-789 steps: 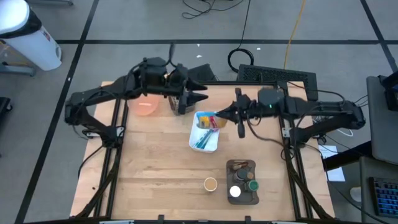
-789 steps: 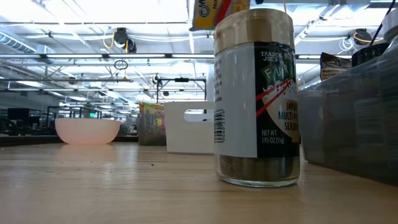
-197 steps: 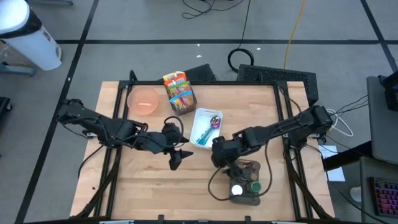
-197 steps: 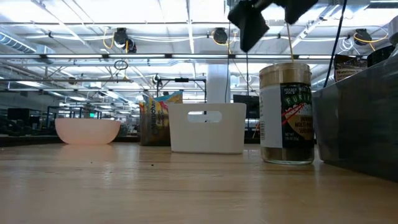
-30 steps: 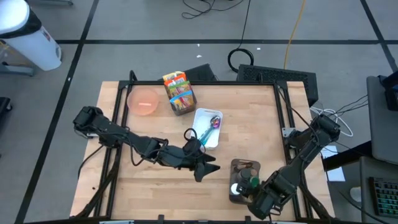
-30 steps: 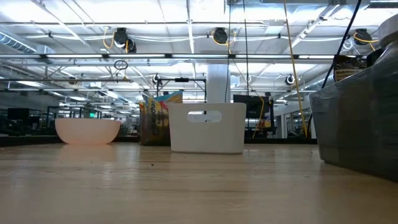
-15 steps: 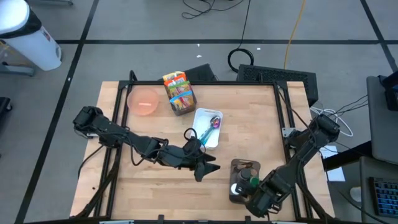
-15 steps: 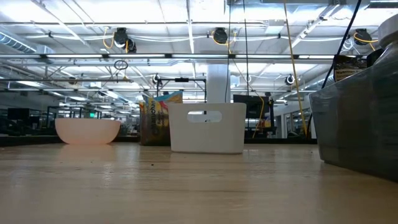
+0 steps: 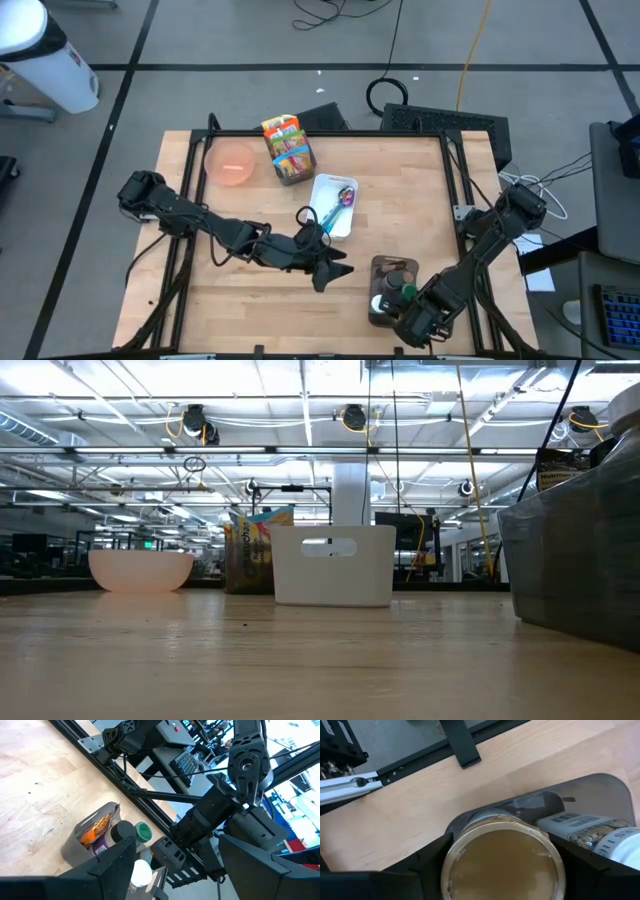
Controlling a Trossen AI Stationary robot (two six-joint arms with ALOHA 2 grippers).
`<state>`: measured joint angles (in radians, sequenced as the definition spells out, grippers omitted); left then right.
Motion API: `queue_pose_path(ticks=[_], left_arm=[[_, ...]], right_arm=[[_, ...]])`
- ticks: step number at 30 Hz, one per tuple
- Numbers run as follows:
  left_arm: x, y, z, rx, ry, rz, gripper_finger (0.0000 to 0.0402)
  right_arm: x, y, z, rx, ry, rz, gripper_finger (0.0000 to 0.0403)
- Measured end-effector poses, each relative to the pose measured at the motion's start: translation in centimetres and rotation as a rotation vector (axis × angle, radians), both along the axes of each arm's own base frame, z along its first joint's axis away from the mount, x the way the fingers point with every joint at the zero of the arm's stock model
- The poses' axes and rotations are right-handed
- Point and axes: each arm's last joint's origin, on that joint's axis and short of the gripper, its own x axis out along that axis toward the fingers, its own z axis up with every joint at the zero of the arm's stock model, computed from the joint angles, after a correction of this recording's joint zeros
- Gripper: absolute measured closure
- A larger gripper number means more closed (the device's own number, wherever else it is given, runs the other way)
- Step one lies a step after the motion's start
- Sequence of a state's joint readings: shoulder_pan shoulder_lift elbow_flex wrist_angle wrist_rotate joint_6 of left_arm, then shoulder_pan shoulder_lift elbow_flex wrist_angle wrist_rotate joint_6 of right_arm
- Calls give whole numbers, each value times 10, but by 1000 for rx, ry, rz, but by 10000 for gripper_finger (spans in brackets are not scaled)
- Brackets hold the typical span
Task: Pick & Place Food Item
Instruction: Put the gold seasoning bottle into the bottom black bin
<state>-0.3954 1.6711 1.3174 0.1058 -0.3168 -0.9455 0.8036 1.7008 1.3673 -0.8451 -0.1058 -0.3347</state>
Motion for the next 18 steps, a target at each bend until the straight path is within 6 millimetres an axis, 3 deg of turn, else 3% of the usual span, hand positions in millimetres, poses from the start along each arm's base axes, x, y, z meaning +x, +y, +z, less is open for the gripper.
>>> queue_pose_path(ticks=[12, 18], left_arm=[[0, 0, -1, 9, 5, -2, 110], [0, 0, 0, 14, 4, -4, 110]], right_arm=[[2, -5, -6, 11, 28, -1, 137], [3, -5, -6, 12, 16, 1, 90]])
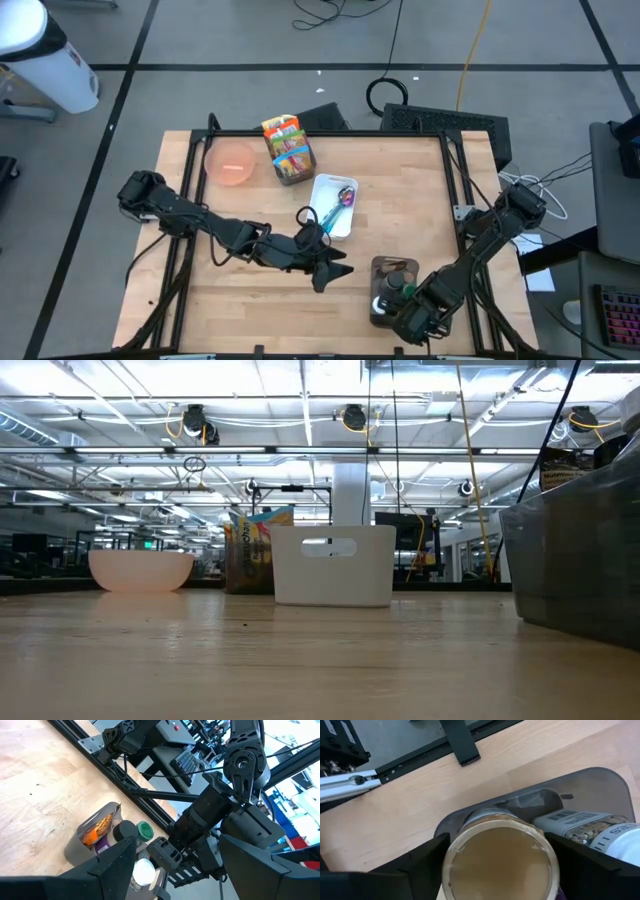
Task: Pick & Place Food Item
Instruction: Put the gold seasoning bottle into the bottom black bin, then return to Home Position
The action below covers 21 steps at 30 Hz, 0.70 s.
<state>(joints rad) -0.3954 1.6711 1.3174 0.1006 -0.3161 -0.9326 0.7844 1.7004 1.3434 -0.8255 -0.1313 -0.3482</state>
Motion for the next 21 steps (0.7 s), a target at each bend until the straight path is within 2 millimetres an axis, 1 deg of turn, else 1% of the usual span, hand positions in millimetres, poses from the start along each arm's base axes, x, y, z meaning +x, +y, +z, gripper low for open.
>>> queue_pose_path(ticks=[3, 6, 8, 11, 13, 15, 18, 21], left_arm=[[0, 0, 0, 8, 0, -2, 110], [0, 0, 0, 11, -1, -4, 110], [0, 0, 0, 12, -1, -4, 110], [1, 3, 0, 12, -2, 0, 110], [2, 6, 2, 8, -10, 6, 110], [1, 10, 5, 4, -17, -11, 110], [-2, 17, 15, 18, -40, -48, 111], [-11, 25, 33, 73, -103, -56, 126]], right_arm=[[0, 0, 0, -2, -4, 13, 85], [-2, -2, 3, -3, -4, 15, 90], [-4, -4, 8, -1, -8, 14, 93], [-10, -10, 22, 22, -33, 11, 95], [-14, -14, 35, 47, -56, -16, 95], [-18, -19, 54, 77, -105, -58, 95], [-25, -28, 89, 144, -204, -149, 100], [-31, -45, 127, 231, -352, -275, 116]])
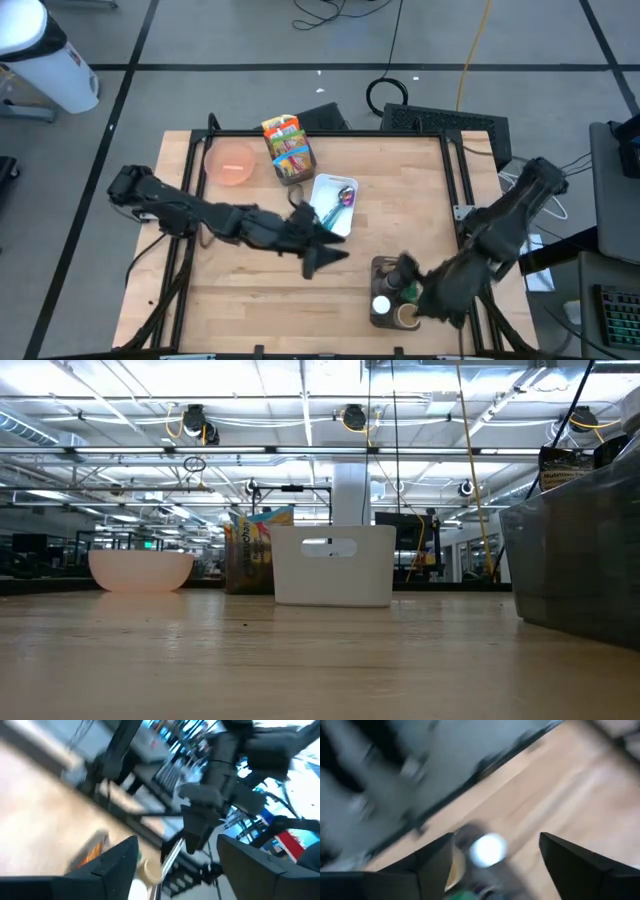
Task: Pick & Place Food Item
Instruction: Return to Home Position
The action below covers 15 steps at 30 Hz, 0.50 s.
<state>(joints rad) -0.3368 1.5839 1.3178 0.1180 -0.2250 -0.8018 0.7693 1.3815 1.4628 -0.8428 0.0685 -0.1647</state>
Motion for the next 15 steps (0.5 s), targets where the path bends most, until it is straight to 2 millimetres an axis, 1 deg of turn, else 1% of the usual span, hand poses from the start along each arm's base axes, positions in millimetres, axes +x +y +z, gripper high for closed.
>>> queue_pose_path(ticks=[2, 4, 7, 10, 12, 15], left_arm=[[-11, 6, 18, 63, -70, 12, 147], [-26, 13, 39, 138, -136, 46, 174], [-54, 24, 69, 259, -237, 91, 214], [-83, 34, 96, 362, -334, 111, 247], [-101, 40, 108, 417, -371, 117, 263], [-123, 48, 116, 484, -348, 116, 279]], right_arm=[[-3, -15, 24, 69, -119, -95, 134], [-7, -34, 45, 148, -230, -188, 157], [-16, -65, 71, 262, -352, -297, 202], [-30, -97, 93, 366, -450, -378, 257], [-42, -116, 104, 429, -502, -411, 296], [-63, -141, 116, 489, -569, -461, 355]])
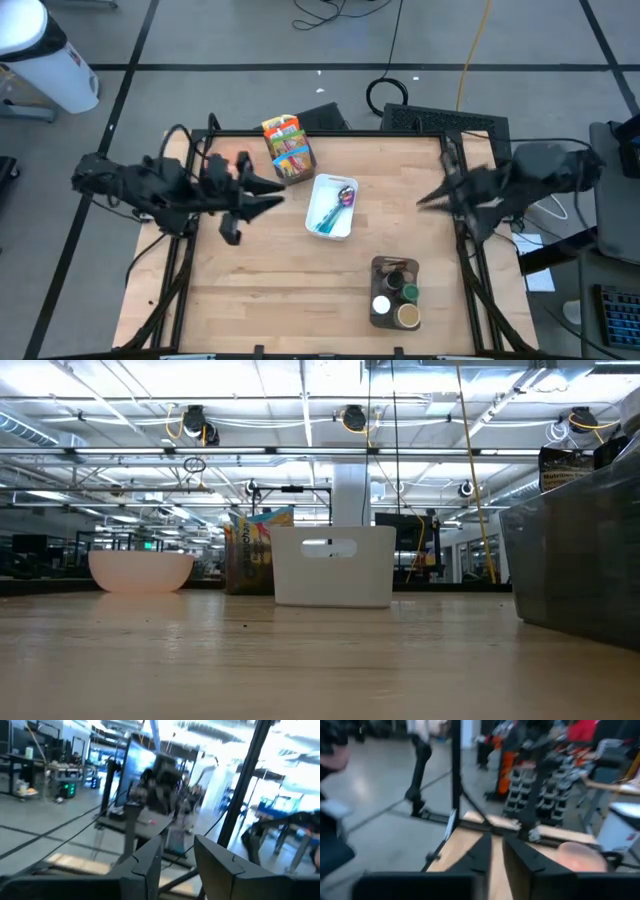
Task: Pick & Place Food Item
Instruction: Return to Home Position
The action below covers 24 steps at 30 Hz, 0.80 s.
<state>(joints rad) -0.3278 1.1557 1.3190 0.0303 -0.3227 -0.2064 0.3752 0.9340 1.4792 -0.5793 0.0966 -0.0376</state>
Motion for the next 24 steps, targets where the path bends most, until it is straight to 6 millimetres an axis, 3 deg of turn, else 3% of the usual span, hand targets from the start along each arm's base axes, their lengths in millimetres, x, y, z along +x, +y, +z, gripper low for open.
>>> queue_pose_path(ticks=[3, 7, 10, 18, 24], left_arm=[[-18, 7, 0, 29, 71, 29, 285], [-44, 17, -10, 24, 98, 73, 286], [-67, 26, -28, 8, 15, 92, 286], [-117, 45, -100, -65, -230, 110, 286], [-128, 54, -140, -76, -214, 146, 286]], right_arm=[[-23, -18, 7, 25, -72, -58, 395], [-52, -35, 5, 48, -165, -146, 387], [-70, -43, -6, 64, -236, -237, 395], [-83, -48, -64, 143, -306, -314, 402], [-83, -50, -113, 224, -299, -347, 402]])
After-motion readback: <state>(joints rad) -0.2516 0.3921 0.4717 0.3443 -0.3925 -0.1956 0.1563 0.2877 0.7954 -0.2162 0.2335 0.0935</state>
